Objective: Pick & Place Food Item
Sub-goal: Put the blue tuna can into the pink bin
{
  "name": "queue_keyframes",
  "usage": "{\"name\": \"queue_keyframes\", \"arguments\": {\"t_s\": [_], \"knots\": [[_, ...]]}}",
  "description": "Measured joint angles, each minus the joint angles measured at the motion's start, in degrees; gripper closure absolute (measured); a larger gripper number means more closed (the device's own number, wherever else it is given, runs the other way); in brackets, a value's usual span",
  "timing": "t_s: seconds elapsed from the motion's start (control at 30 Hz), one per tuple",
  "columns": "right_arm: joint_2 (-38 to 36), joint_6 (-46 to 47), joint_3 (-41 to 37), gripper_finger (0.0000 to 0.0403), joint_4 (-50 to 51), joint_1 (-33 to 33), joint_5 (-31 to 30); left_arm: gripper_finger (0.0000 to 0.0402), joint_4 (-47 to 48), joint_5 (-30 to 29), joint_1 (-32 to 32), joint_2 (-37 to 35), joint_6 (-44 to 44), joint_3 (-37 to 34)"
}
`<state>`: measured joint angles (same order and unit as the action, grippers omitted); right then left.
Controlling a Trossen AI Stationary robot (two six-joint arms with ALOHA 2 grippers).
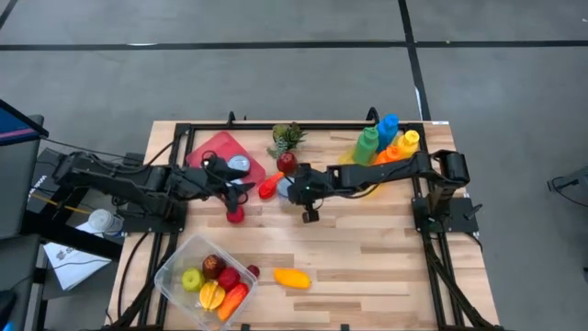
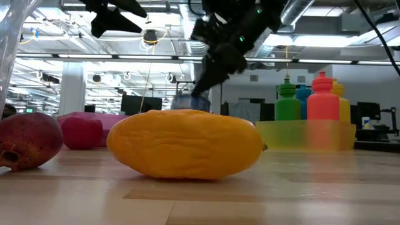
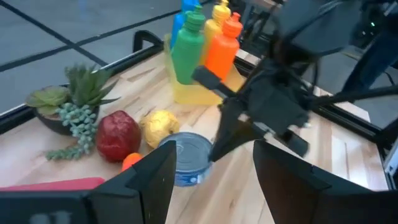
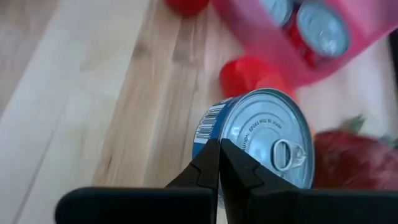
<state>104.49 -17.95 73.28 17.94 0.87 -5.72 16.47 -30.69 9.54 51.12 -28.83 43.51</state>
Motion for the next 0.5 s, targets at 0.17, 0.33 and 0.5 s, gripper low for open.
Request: {"name": "queue_keyframes", "arguments": {"t_s": [0.17,0.33,0.5], "knots": [[-0.02,-0.52,3.81,0.0403,-0.80,0.04,0.00,0.0193,2.35,-0.25,-1.61,-1.59,-0.52,0.04],[0.85,-1.99,7.89,0.0403,-2.72,1.86,-0.06,0.0193,2.40,-0.21,-2.43,-4.43,-0.50,0.07],[8.03,-2.82,17.10,0.0403,-4.86,3.20,0.97,0.0193,3.42,-0.18,-2.91,-7.63,-0.45,0.07]]}}
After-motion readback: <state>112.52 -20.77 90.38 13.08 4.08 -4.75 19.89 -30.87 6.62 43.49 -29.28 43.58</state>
